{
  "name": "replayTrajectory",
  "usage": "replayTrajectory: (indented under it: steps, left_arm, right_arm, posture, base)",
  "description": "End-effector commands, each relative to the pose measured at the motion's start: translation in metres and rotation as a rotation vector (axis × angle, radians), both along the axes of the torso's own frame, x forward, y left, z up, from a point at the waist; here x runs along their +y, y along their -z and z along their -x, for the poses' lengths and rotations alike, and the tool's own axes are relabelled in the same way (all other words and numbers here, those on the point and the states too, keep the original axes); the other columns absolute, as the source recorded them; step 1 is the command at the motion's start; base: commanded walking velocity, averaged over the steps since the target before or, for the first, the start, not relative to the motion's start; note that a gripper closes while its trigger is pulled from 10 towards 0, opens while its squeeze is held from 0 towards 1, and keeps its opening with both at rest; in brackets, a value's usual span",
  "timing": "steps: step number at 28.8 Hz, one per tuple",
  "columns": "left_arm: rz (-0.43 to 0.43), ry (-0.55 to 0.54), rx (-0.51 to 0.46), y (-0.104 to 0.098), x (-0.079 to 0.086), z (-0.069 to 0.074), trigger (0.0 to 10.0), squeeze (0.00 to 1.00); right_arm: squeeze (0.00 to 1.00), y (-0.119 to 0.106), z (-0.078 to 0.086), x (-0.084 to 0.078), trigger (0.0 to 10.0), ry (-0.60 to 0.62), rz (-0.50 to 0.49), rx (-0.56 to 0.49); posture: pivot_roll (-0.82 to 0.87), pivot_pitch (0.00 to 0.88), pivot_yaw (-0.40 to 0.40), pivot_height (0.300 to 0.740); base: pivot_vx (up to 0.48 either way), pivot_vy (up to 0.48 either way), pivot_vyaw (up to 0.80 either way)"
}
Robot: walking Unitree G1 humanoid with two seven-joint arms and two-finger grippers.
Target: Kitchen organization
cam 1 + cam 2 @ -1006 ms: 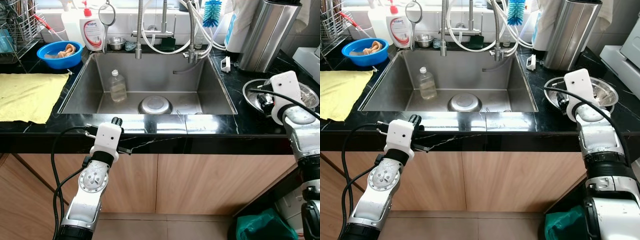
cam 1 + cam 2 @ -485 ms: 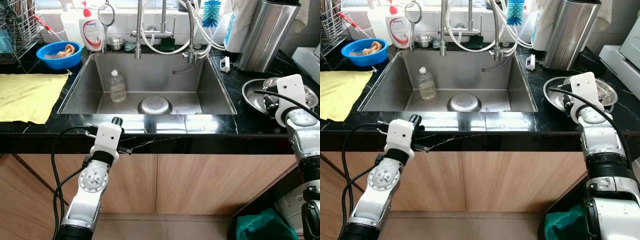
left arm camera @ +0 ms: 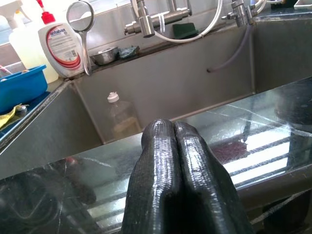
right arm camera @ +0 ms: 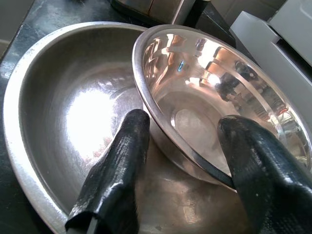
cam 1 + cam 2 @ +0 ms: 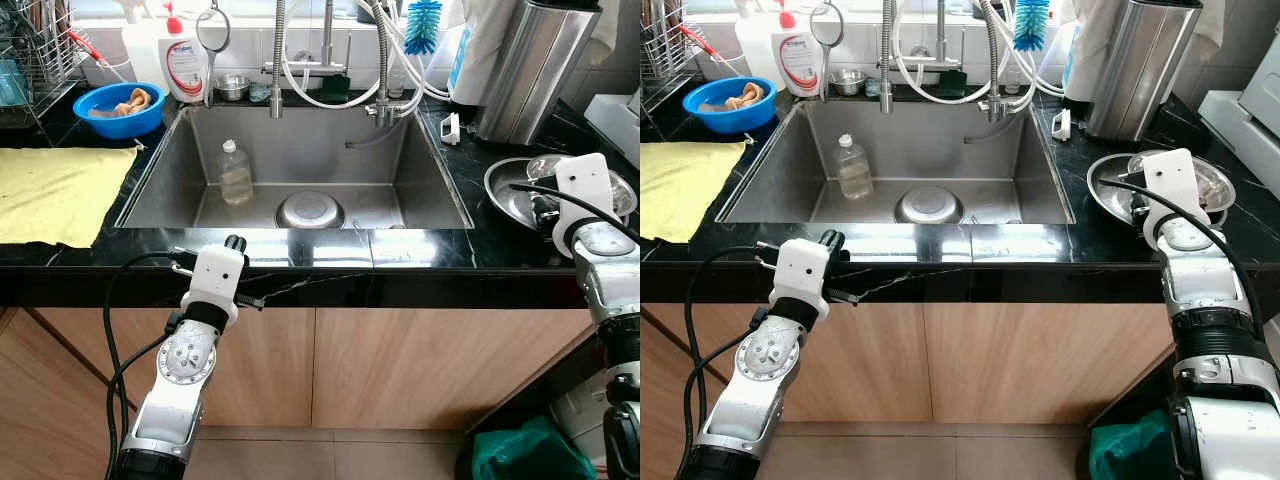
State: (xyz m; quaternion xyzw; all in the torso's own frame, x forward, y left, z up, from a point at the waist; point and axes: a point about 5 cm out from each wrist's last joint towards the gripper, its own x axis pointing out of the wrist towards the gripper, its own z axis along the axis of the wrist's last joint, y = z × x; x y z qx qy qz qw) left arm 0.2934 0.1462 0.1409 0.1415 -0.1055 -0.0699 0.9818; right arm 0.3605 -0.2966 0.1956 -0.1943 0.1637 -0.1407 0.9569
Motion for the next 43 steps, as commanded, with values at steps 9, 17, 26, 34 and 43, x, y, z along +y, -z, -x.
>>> replayTrajectory:
  steps: [9, 17, 26, 34, 43]
  left_arm:
    - [-0.009, 0.012, 0.008, 0.000, -0.001, 0.001, 10.0, 0.00]
    - [-0.011, 0.009, 0.008, 0.000, -0.001, 0.000, 10.0, 0.00]
    - [-0.011, 0.007, 0.006, -0.001, -0.001, -0.001, 10.0, 0.00]
    - [-0.005, 0.008, 0.004, -0.001, -0.002, -0.001, 10.0, 0.00]
    - [0.005, 0.006, 0.000, -0.001, -0.004, -0.001, 10.0, 0.00]
  right_arm:
    - [0.00, 0.004, -0.002, 0.005, 0.0, -0.013, -0.033, -0.009]
    - [0.00, 0.002, -0.005, 0.014, 0.0, -0.041, -0.043, -0.034]
    - [0.00, -0.004, -0.008, 0.021, 0.0, -0.060, -0.048, -0.064]
    - [0.00, -0.020, -0.012, 0.028, 3.1, -0.073, -0.027, -0.125]
    - [0.00, -0.039, -0.015, 0.040, 10.0, -0.121, 0.083, -0.213]
  posture:
    - [-0.13, 0.000, 0.020, 0.731]
    - [-0.13, 0.000, 0.019, 0.731]
    - [-0.13, 0.000, 0.019, 0.731]
    - [-0.13, 0.000, 0.016, 0.731]
    - [-0.13, 0.000, 0.008, 0.731]
  base:
    - [0.000, 0.000, 0.00]
    - [0.000, 0.000, 0.00]
    - [0.000, 0.000, 0.00]
    - [0.000, 0.000, 0.00]
    - [0.000, 0.000, 0.00]
